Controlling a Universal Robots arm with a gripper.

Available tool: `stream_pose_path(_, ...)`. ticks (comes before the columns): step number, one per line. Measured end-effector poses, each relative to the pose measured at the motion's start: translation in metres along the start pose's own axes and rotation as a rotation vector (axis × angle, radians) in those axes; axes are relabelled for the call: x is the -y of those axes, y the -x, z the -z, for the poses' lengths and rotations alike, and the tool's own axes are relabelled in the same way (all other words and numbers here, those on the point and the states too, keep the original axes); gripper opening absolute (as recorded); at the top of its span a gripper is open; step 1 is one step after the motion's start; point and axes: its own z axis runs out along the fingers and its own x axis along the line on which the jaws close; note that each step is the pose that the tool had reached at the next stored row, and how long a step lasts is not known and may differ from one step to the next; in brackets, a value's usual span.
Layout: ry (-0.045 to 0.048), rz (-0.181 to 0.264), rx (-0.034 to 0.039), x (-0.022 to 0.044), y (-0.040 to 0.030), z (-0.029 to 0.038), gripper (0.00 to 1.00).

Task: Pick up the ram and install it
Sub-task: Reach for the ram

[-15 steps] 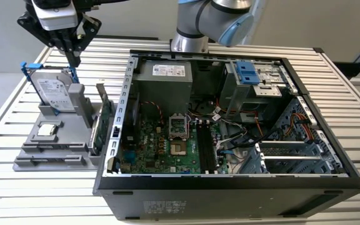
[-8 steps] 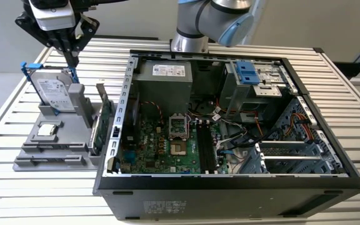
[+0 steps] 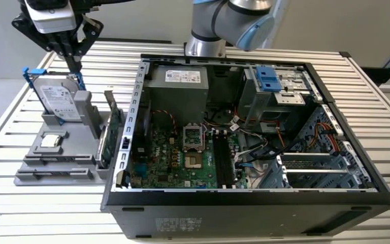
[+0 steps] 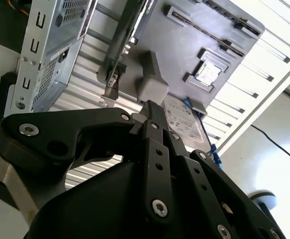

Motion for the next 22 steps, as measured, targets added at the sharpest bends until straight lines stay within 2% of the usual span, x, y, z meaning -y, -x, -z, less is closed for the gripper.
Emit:
stream_pose_path(3,0.0,0.0,0.0,0.0004,-0.004,-0.0002,0.0)
stream_pose_path(14,-0.0001,0.007,-0.0002,0.0026,-0.0259,-0.0011,0.0)
stream_pose_path(22,-0.0015,0.052,-0.0023,0.0037,-0.0371,-0.0021,0.0)
